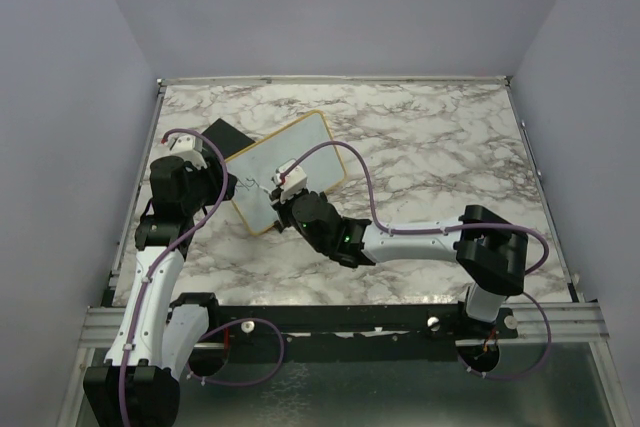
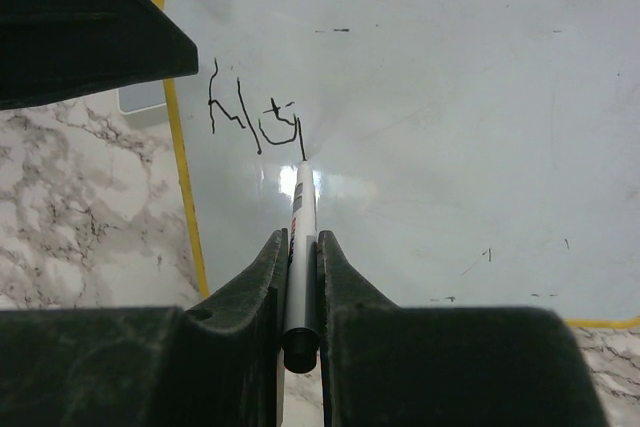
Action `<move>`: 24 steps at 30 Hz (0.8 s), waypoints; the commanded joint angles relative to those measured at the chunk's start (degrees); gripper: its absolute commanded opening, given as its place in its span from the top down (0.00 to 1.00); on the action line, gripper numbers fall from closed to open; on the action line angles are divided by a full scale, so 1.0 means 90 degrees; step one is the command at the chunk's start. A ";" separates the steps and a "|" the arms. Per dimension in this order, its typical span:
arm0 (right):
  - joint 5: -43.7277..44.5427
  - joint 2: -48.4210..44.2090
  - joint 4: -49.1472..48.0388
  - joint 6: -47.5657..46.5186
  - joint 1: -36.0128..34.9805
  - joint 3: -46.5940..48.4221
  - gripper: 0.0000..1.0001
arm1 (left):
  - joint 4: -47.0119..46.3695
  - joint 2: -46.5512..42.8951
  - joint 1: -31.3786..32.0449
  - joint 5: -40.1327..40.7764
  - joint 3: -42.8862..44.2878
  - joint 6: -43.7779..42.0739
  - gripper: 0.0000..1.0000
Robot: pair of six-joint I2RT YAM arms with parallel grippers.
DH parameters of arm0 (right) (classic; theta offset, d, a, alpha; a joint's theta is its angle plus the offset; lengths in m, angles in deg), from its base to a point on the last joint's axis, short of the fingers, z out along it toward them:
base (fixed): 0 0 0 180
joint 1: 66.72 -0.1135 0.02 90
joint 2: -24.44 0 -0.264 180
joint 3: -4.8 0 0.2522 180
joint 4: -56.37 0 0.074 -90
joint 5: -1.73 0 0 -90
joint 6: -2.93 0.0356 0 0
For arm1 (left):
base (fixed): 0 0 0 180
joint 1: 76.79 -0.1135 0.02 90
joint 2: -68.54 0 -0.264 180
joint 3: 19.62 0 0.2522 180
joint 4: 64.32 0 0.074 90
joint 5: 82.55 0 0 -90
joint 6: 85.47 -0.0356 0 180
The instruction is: Write a sentence on the whiteboard
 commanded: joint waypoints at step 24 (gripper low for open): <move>-0.0017 -0.0527 -0.0358 -0.0138 -0.0155 -0.0177 1.00 | -0.0064 -0.0173 0.0043 0.0034 -0.0073 0.0008 0.51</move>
